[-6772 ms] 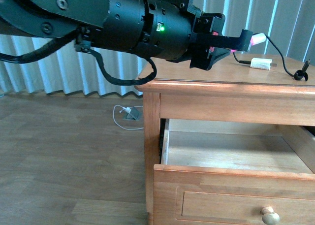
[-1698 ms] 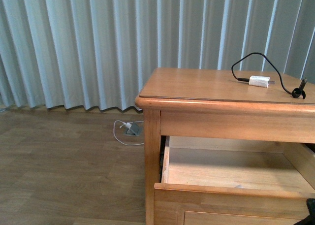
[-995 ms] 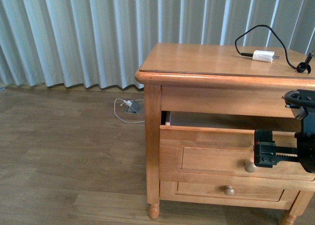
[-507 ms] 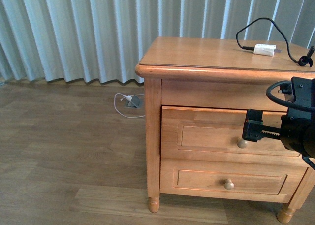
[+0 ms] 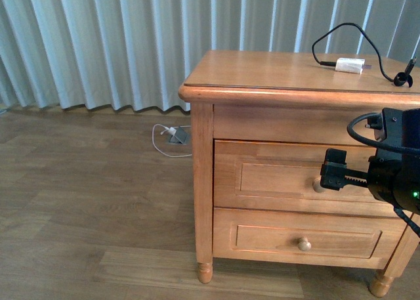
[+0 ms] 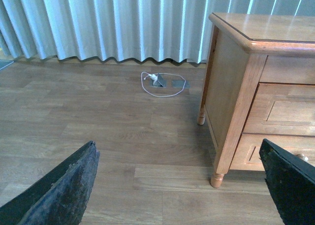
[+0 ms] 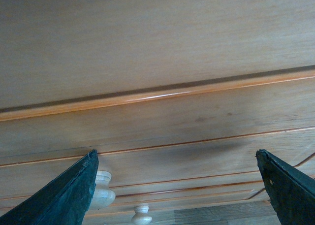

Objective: Place pink marker in drawer with both arms

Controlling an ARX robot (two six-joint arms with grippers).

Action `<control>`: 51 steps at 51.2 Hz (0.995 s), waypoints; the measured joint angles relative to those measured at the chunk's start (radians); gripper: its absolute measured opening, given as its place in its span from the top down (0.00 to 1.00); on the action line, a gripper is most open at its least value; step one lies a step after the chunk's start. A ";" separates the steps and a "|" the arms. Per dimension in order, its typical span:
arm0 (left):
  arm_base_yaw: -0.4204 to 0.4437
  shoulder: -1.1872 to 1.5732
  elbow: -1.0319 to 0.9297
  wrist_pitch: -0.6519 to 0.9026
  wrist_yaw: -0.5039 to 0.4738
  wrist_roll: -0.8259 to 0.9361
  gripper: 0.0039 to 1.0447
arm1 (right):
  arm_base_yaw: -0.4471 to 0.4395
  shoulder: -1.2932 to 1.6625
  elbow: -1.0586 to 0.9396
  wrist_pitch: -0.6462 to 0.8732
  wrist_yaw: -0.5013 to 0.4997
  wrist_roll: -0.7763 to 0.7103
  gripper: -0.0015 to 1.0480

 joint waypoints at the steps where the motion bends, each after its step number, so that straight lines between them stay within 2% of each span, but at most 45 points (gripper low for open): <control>1: 0.000 0.000 0.000 0.000 0.000 0.000 0.05 | 0.000 -0.001 -0.002 0.000 -0.001 0.000 0.08; 13: 0.000 0.000 0.000 0.000 0.000 0.000 0.05 | -0.001 -0.122 -0.080 -0.023 -0.058 0.000 0.08; 22: 0.000 0.000 0.000 0.000 0.000 0.000 0.05 | 0.000 -0.296 -0.184 -0.105 -0.117 -0.013 0.08; 39: 0.000 0.000 0.000 0.000 0.000 0.000 0.05 | -0.018 -0.746 -0.418 -0.372 -0.258 -0.049 0.08; 51: 0.000 0.000 0.000 0.000 0.000 0.000 0.05 | -0.031 -1.165 -0.504 -0.650 -0.354 -0.053 0.08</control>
